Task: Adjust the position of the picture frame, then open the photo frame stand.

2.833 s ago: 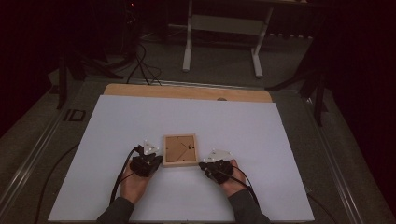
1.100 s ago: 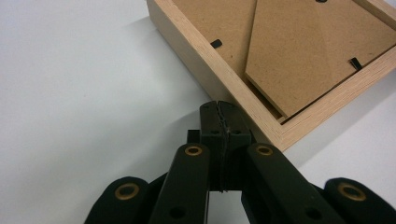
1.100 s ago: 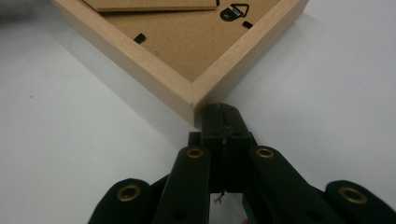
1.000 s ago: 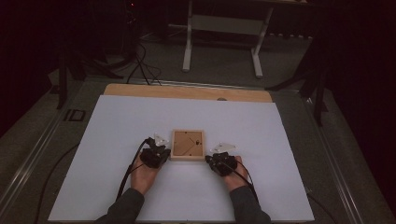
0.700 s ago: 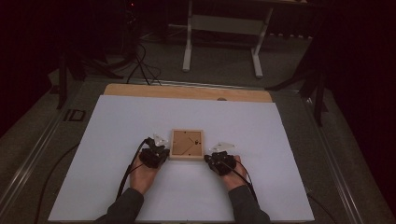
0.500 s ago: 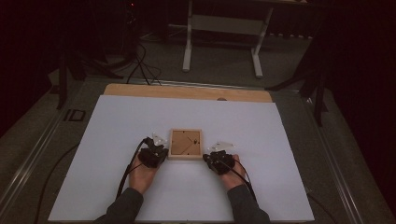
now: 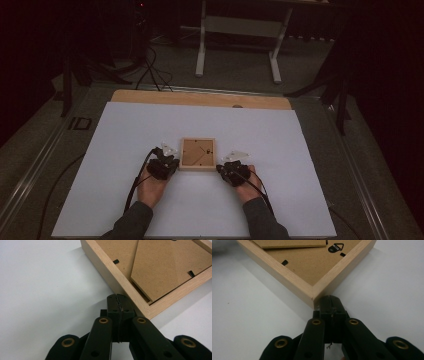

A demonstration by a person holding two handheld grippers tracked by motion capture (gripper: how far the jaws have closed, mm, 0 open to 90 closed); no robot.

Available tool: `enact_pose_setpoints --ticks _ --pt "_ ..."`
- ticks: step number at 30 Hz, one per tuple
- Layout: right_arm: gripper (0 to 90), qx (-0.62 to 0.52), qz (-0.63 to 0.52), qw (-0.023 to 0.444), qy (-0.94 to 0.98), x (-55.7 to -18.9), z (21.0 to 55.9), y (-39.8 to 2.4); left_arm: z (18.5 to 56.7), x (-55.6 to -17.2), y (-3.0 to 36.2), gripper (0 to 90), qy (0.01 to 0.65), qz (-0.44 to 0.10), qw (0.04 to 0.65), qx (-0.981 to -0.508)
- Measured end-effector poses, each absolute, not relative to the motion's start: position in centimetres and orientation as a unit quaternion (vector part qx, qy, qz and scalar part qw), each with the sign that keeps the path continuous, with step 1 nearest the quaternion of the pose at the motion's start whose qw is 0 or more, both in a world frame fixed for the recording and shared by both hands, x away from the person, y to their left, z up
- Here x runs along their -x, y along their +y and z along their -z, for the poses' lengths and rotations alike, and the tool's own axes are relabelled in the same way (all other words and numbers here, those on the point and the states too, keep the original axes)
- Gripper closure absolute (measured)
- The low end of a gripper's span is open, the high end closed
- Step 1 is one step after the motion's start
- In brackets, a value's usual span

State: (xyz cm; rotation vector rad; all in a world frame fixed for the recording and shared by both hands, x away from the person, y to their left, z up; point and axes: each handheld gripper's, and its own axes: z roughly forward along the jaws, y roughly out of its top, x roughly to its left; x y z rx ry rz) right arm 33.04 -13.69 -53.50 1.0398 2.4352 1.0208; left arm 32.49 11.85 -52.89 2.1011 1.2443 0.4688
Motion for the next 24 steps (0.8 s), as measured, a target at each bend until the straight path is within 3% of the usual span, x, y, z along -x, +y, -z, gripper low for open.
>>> enact_pose_setpoints --ticks 4,17,24 --pt "89.7 -0.358 -0.355 0.153 0.85 -33.0 53.5 -13.7 53.0 -32.5 12.0 89.4 0.471 -0.177 0.326 -0.8" --pt "89.6 -0.365 -0.385 0.176 0.829 -33.0 52.2 -14.9 52.0 -32.2 13.2 63.0 0.472 -0.179 0.359 -0.785" --pt "89.6 -0.357 -0.405 0.171 0.824 -32.7 52.0 -14.6 51.0 -32.1 14.1 57.8 0.475 -0.159 0.392 -0.772"
